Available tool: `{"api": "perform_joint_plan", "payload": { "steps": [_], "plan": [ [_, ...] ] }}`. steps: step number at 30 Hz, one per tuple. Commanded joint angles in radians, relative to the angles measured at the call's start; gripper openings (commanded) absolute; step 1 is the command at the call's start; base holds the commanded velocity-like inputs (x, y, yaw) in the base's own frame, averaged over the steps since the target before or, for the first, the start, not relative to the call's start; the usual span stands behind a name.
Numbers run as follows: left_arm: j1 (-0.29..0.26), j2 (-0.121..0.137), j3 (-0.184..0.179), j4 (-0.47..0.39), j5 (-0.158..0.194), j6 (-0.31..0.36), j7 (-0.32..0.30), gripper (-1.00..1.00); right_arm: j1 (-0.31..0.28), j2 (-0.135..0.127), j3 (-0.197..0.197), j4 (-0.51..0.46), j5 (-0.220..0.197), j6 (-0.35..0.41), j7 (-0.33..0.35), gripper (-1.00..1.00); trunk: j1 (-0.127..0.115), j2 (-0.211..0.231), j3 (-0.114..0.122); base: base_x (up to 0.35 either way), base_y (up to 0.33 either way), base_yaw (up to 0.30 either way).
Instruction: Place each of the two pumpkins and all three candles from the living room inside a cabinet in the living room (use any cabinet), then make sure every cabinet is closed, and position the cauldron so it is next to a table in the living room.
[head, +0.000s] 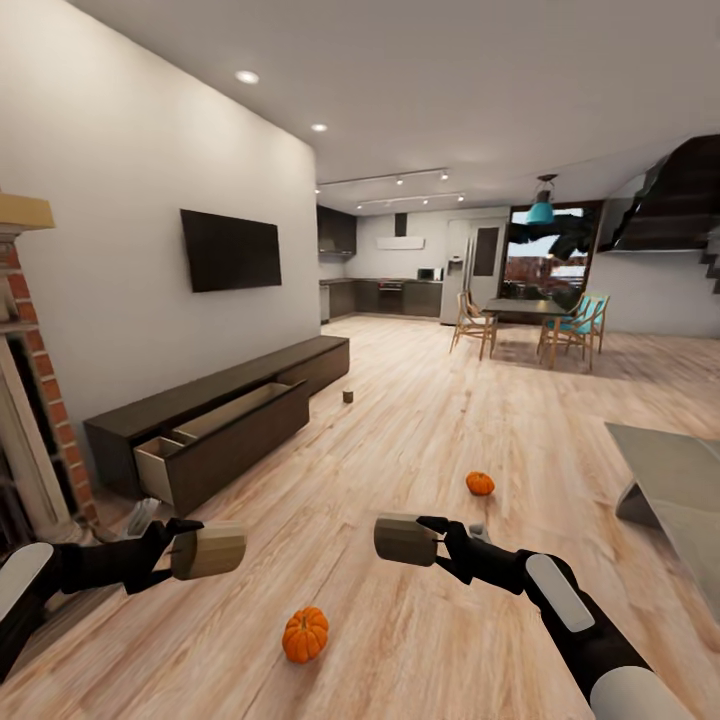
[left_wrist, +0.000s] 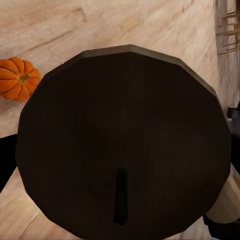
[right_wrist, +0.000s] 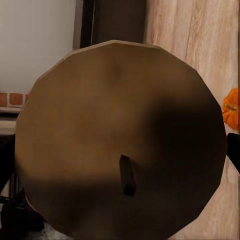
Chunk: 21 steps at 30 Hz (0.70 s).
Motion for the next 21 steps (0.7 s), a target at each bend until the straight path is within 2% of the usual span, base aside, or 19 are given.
{"api": "perform_joint_plan", "payload": {
  "steps": [1, 17, 21],
  "plan": [
    [-0.001, 0.0, 0.002, -0.001, 0.019, 0.001, 0.009, -1.0, -0.001, -0.001, 0.002, 0.0, -0.003, 0.001, 0.006, -1.0, 0.0, -0.001, -0.001, 0.0, 0.0, -0.143],
    [-0.001, 0.0, 0.002, 0.0, 0.019, 0.001, 0.009, -1.0, -0.001, -0.001, 0.002, 0.0, -0.002, -0.023, 0.006, -1.0, 0.0, -0.001, -0.001, 0.0, 0.0, -0.014],
    [-0.001, 0.0, 0.002, 0.0, 0.019, 0.001, 0.009, -1.0, -0.001, -0.002, 0.002, 0.0, -0.004, -0.023, 0.007, -1.0, 0.0, -0.001, 0.0, 0.0, 0.0, -0.15]
  ]
}}
